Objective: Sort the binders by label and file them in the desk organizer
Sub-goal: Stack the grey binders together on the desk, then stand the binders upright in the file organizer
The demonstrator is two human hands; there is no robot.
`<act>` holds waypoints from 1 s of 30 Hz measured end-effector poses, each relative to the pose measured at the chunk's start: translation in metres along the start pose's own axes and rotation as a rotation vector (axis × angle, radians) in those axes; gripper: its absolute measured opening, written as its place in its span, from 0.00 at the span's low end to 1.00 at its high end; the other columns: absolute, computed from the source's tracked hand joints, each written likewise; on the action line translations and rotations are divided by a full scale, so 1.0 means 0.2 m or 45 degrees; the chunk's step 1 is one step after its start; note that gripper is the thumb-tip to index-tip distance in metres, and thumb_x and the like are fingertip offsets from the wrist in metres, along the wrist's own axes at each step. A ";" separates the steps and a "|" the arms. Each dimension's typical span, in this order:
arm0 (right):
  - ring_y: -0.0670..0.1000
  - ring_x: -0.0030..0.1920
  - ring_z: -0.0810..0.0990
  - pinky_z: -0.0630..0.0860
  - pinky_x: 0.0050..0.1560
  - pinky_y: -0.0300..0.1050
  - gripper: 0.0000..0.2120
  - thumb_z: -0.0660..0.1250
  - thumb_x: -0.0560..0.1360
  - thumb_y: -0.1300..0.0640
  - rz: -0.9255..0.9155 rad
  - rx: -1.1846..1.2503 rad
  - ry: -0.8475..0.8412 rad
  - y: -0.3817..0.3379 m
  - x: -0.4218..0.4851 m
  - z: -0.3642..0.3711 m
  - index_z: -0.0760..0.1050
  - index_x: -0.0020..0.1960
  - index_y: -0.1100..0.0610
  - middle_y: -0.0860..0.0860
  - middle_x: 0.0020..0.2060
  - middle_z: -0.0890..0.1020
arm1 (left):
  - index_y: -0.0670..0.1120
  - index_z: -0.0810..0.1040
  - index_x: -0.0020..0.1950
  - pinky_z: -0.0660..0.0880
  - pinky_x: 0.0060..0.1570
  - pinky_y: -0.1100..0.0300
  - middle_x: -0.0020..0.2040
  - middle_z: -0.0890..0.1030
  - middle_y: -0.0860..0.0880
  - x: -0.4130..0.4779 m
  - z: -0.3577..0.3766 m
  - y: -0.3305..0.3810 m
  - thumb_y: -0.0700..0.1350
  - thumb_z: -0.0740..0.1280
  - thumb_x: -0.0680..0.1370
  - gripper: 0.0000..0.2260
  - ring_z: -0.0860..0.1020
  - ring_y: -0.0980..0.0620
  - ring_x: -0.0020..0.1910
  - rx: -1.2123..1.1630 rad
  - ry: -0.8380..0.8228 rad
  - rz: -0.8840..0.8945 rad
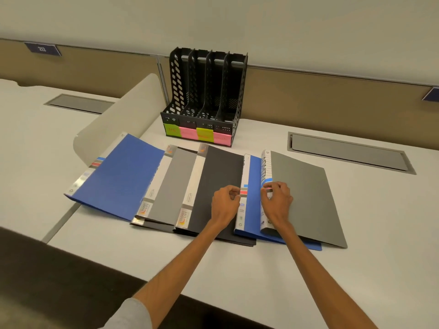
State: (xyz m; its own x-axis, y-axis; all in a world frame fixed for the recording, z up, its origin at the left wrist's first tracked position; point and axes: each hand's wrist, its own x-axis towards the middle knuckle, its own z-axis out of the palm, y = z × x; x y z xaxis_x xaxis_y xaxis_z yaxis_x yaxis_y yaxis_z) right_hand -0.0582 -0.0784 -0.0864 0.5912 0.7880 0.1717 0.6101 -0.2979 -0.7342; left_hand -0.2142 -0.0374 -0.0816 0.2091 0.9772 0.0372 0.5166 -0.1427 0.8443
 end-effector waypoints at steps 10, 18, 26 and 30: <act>0.52 0.61 0.74 0.68 0.64 0.50 0.09 0.66 0.77 0.53 -0.227 0.100 -0.203 -0.30 0.04 0.18 0.79 0.55 0.55 0.53 0.57 0.78 | 0.45 0.80 0.59 0.77 0.55 0.62 0.54 0.83 0.48 -0.02 -0.28 -0.05 0.41 0.69 0.77 0.10 0.81 0.53 0.53 0.038 0.251 -0.106; 0.53 0.62 0.74 0.68 0.66 0.51 0.10 0.66 0.77 0.52 -0.325 0.152 -0.408 -0.52 0.01 0.41 0.78 0.56 0.55 0.53 0.58 0.77 | 0.46 0.77 0.62 0.76 0.57 0.58 0.59 0.81 0.48 0.03 -0.55 -0.20 0.42 0.69 0.78 0.13 0.79 0.51 0.57 0.097 0.438 -0.197; 0.52 0.62 0.73 0.67 0.66 0.53 0.13 0.65 0.78 0.50 -0.386 0.139 -0.492 -0.79 0.06 0.69 0.77 0.58 0.54 0.52 0.59 0.78 | 0.45 0.76 0.62 0.75 0.61 0.52 0.60 0.79 0.47 0.18 -0.88 -0.44 0.42 0.69 0.77 0.14 0.76 0.48 0.60 0.125 0.458 -0.268; 0.52 0.63 0.73 0.66 0.64 0.49 0.13 0.65 0.78 0.50 -0.387 0.150 -0.526 -0.95 0.03 0.90 0.77 0.59 0.55 0.52 0.59 0.78 | 0.43 0.75 0.63 0.71 0.63 0.50 0.62 0.77 0.45 0.30 -1.14 -0.59 0.40 0.67 0.76 0.16 0.73 0.46 0.64 0.193 0.488 -0.275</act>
State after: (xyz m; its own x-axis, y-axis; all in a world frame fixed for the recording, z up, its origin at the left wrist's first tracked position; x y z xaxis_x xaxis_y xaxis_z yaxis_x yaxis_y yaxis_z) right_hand -0.2662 0.0808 -0.0643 0.1252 0.9833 0.1323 0.6442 0.0208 -0.7646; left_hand -0.4522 0.0733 -0.0579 -0.2236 0.9707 0.0880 0.6360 0.0768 0.7679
